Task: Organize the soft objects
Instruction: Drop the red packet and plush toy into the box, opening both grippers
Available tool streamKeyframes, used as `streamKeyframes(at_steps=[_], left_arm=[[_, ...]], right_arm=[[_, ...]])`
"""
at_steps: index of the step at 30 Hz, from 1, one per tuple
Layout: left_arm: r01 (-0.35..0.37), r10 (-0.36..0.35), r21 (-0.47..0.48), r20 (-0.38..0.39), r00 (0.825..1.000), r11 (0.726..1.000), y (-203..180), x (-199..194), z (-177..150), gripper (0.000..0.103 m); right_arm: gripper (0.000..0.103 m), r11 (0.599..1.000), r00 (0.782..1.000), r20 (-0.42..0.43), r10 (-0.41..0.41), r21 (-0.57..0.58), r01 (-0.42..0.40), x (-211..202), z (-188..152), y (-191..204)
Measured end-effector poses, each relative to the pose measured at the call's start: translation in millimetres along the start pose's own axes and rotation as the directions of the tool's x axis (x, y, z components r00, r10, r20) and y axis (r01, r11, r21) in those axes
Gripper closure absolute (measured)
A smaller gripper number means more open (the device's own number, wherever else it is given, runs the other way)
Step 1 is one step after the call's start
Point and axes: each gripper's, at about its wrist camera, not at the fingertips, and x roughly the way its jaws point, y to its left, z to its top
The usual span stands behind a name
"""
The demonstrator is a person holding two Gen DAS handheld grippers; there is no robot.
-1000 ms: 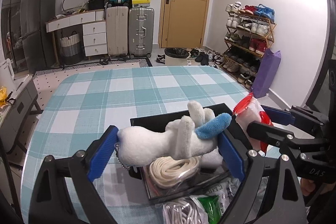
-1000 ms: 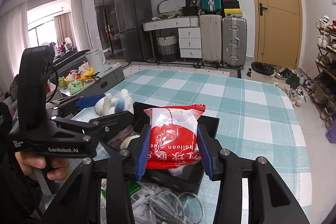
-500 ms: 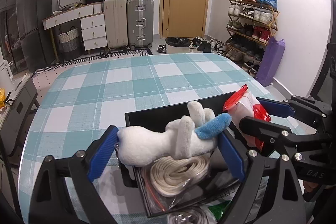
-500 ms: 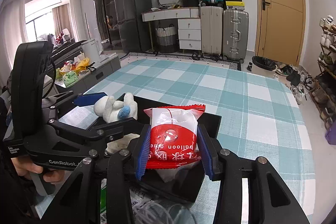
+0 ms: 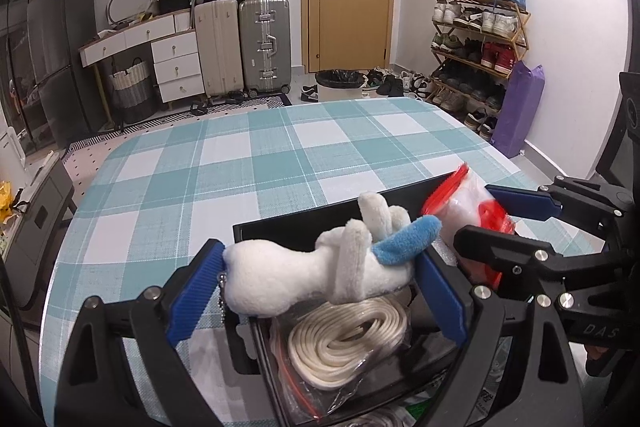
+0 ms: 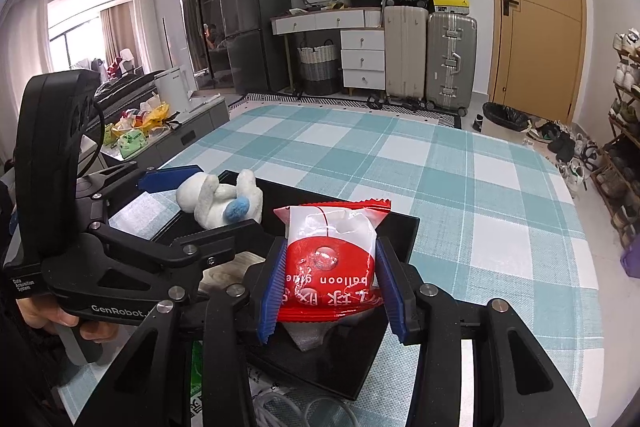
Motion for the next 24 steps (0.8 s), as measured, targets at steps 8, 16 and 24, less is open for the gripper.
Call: streamKeyframes(at_steps=[8,16,24], left_arm=[[0.075,-0.076,-0.053,-0.018,0.997,0.996,5,-7,-2,0.004],[0.068,-0.068,-0.057,-0.003,0.998,0.996,-1,-24,-9,0.000],[0.046,-0.045,-0.067,0.015,0.999,0.997,-4,-46,-21,0.000]], right_arm=[[0.021,1.000,1.000,0.014,-0.024,-0.007,0.024,-17,-6,-3],[0.001,0.998,0.997,0.052,-0.056,0.020,0.055,-55,-18,-7],[0.001,0.998,0.998,0.031,-0.056,0.002,0.056,-73,-35,0]])
